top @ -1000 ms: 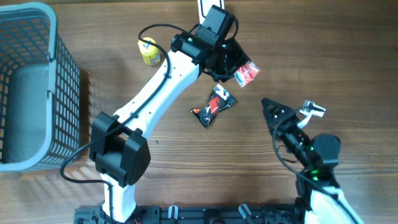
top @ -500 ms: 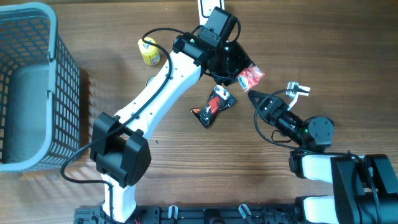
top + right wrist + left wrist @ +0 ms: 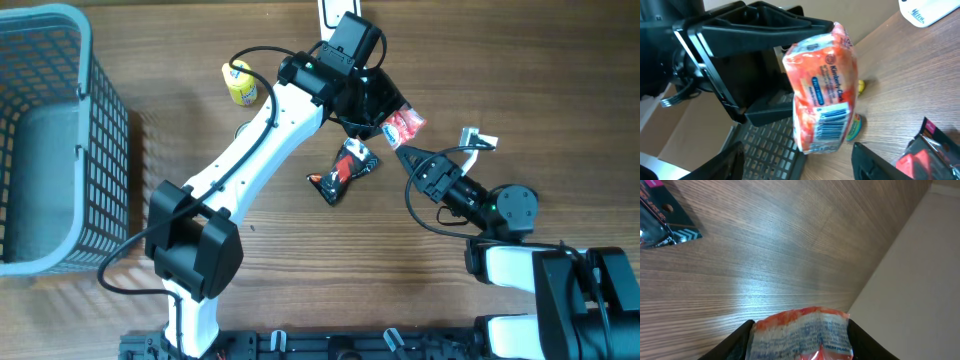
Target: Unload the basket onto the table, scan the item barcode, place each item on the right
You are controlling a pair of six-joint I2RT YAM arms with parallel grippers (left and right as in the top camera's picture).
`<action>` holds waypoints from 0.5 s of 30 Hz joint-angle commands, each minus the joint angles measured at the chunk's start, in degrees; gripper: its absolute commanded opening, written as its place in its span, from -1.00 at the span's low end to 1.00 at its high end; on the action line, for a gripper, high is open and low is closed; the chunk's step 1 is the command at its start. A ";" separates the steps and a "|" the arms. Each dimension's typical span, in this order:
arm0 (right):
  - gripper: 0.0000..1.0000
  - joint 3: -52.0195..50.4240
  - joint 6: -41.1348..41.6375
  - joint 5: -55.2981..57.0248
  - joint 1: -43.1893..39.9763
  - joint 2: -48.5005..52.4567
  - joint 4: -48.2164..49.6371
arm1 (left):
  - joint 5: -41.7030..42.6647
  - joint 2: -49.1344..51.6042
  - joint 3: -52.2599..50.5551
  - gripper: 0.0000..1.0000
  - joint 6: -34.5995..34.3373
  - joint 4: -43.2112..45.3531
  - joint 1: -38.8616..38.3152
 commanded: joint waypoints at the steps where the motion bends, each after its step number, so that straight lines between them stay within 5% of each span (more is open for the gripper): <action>1: 0.46 0.92 -4.07 1.42 0.02 0.74 -0.17 | 3.13 -1.31 0.33 0.01 -0.57 -0.17 -0.04; 15: 0.30 0.98 -7.08 5.86 0.02 0.74 -3.91 | 3.65 -1.31 0.33 -0.01 -0.55 -1.88 -0.04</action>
